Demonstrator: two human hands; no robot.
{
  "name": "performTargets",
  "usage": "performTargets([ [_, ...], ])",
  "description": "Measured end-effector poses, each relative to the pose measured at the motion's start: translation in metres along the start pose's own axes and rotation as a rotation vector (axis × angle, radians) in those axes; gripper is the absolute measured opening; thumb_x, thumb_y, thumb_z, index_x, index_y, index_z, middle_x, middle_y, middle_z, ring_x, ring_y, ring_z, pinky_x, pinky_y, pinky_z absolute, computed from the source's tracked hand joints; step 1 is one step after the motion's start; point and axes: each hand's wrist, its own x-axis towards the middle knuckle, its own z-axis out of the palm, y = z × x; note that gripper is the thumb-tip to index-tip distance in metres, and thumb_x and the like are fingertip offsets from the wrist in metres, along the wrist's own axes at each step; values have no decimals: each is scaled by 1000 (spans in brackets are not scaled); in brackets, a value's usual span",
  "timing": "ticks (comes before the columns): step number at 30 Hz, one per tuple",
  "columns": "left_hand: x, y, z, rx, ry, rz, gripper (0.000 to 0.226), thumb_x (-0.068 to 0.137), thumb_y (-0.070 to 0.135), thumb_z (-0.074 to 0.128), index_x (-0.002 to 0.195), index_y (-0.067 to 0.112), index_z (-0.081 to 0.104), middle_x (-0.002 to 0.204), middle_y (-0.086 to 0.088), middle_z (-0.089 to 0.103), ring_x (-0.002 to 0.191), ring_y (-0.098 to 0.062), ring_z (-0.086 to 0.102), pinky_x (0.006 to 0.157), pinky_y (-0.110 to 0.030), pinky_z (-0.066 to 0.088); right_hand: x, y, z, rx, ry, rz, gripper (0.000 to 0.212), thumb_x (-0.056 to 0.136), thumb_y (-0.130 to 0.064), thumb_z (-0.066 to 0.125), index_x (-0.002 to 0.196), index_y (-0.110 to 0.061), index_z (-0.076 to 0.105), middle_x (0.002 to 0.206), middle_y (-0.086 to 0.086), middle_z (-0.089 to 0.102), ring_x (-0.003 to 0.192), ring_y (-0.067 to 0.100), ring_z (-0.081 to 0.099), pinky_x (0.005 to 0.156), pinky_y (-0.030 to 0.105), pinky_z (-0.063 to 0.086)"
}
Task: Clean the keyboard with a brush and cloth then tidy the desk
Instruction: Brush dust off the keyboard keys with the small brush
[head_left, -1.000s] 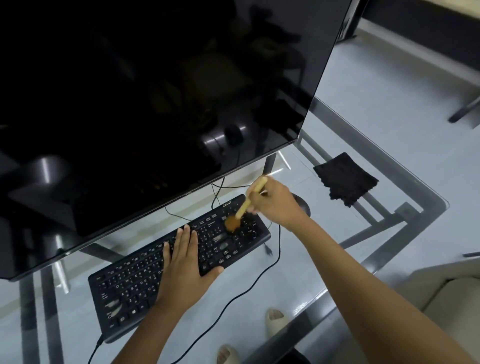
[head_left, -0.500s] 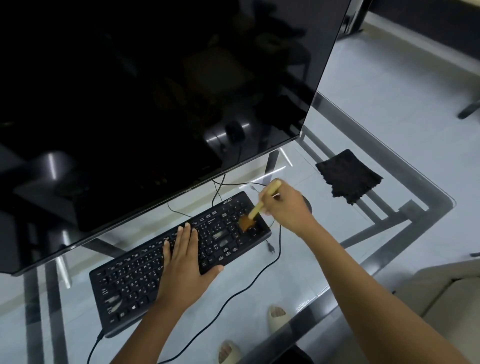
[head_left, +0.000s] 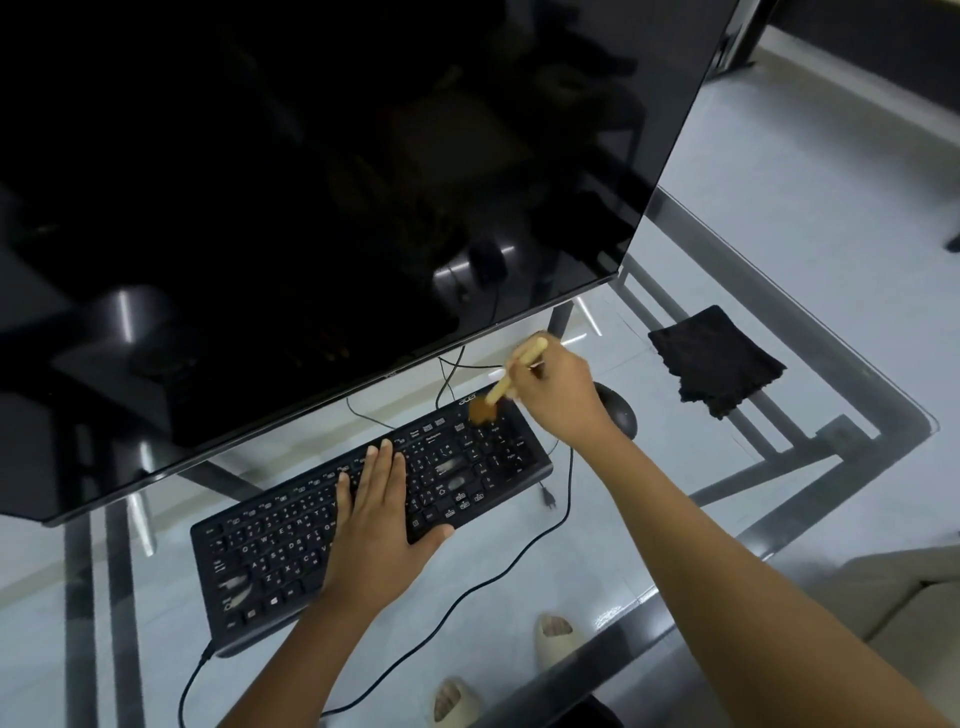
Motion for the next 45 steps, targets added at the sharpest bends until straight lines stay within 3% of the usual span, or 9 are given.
performTargets([
  [5, 0, 1, 0, -8, -7, -5, 106, 76, 80, 25, 153, 10, 7, 159, 2, -13, 145, -11, -19, 118, -43, -12, 7, -2, 8, -89, 120, -43, 9, 96, -13, 52, 90, -7, 55, 90, 4, 63, 66, 13, 61, 59, 14, 45],
  [8, -1, -1, 0, 7, -14, -5, 106, 75, 81, 22, 153, 11, 3, 159, 1, -14, 144, -11, -22, 117, -43, -14, 11, -5, 14, -43, -96, -5, 9, 95, -15, 56, 92, -7, 57, 86, 8, 68, 71, 21, 68, 65, 31, 58],
  [20, -5, -9, -6, 24, 27, -34, 104, 75, 79, 23, 153, 12, 6, 161, -1, -5, 146, -11, -15, 117, -45, -13, 2, -27, 42, 28, 27, -209, 6, 94, -14, 57, 90, -9, 58, 82, -2, 64, 63, 0, 60, 58, 8, 43],
  [24, -14, -28, -15, -5, 119, -96, 102, 77, 79, 27, 152, 11, 13, 161, -2, 3, 147, -11, -9, 117, -44, -14, -3, -34, 54, 9, -321, -185, 6, 94, -15, 56, 88, -13, 59, 78, -2, 72, 71, 7, 68, 65, 25, 55],
  [28, -27, -48, -22, -43, 146, -173, 105, 74, 79, 30, 151, 9, 20, 161, -3, 10, 147, -12, -3, 118, -45, -11, -6, -42, 64, 79, -72, -221, 6, 94, -13, 58, 88, -10, 59, 80, -3, 66, 67, 1, 63, 63, 12, 46],
  [32, -39, -59, -21, -35, 107, -177, 109, 71, 81, 30, 152, 10, 17, 161, -2, 6, 147, -11, -8, 117, -45, -13, -11, -49, 76, 6, -423, -155, 8, 94, -14, 58, 88, -9, 60, 74, 1, 71, 66, 11, 69, 62, 26, 55],
  [36, -49, -61, -17, -46, 121, -192, 107, 73, 80, 33, 151, 9, 17, 161, -2, 5, 147, -11, -8, 117, -43, -15, -14, -59, 81, 55, -136, -278, 7, 94, -13, 57, 87, -11, 58, 77, -1, 70, 68, 8, 67, 65, 22, 54],
  [40, -56, -63, -15, -17, 107, -188, 106, 74, 81, 29, 152, 10, 11, 161, -1, -2, 146, -11, -15, 115, -42, -19, -26, -67, 81, -98, -605, -228, 7, 93, -17, 60, 87, -15, 60, 69, -3, 68, 61, 7, 67, 54, 27, 55],
  [45, -59, -65, -13, -7, 120, -182, 103, 77, 79, 32, 152, 11, 14, 161, -1, -1, 146, -12, -13, 116, -44, -16, -35, -67, 78, -6, -225, -317, 9, 93, -16, 60, 84, -13, 60, 68, -8, 68, 61, 4, 64, 52, 16, 47],
])
